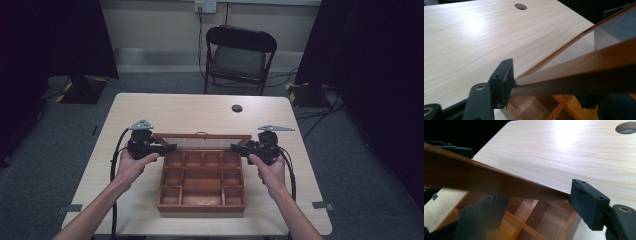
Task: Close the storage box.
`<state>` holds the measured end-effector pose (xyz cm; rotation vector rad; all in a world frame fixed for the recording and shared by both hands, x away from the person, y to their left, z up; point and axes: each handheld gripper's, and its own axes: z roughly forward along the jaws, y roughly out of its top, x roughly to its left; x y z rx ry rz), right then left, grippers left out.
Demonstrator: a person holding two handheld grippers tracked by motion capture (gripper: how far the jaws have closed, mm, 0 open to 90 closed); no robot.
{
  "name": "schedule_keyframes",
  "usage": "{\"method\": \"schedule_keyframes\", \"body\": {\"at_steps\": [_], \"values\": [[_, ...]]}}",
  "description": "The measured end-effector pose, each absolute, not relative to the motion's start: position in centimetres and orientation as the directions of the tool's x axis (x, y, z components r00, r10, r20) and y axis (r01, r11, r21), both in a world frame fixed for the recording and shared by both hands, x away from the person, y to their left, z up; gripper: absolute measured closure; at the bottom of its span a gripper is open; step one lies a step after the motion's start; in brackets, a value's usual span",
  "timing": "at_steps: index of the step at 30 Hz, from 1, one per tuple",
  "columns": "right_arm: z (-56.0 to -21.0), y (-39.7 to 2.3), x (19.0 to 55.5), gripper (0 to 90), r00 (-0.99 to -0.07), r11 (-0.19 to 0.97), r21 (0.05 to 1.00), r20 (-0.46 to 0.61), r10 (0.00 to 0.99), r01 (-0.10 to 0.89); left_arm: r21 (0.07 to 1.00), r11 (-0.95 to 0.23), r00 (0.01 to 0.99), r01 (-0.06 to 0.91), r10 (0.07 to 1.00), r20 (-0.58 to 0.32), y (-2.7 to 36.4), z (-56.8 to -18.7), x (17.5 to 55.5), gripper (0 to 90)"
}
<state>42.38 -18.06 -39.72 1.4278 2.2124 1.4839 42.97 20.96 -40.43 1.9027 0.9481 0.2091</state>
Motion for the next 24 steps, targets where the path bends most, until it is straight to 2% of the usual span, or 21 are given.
{"method": "schedule_keyframes", "body": {"at_steps": [4, 8, 11, 17, 24], "values": [[-39.8, -18.0, 42.0, 30.6, -0.549, 0.080, 0.771, 0.372, 0.748, 0.632, 0.823, -0.225, 0.682, 0.521, 0.690, -0.242, 20.9, -40.4, 42.6, 33.6], [-39.9, -18.1, 41.8, 29.8, -0.556, 0.095, 0.766, 0.368, 0.745, 0.635, 0.817, -0.240, 0.679, 0.525, 0.697, -0.231, 20.9, -40.5, 42.4, 25.3], [-40.1, -18.1, 41.5, 28.5, -0.557, 0.101, 0.761, 0.369, 0.744, 0.640, 0.810, -0.224, 0.671, 0.542, 0.696, -0.256, 20.9, -40.9, 42.5, 18.2], [-40.5, -18.2, 41.2, 27.1, -0.559, 0.115, 0.754, 0.367, 0.743, 0.647, 0.804, -0.251, 0.678, 0.539, 0.696, -0.237, 20.8, -41.0, 42.3, 17.9], [-41.0, -18.9, 40.6, 25.4, -0.538, 0.124, 0.728, 0.369, 0.758, 0.674, 0.803, -0.242, 0.679, 0.545, 0.689, -0.254, 20.9, -41.2, 42.4, 17.9]]}}
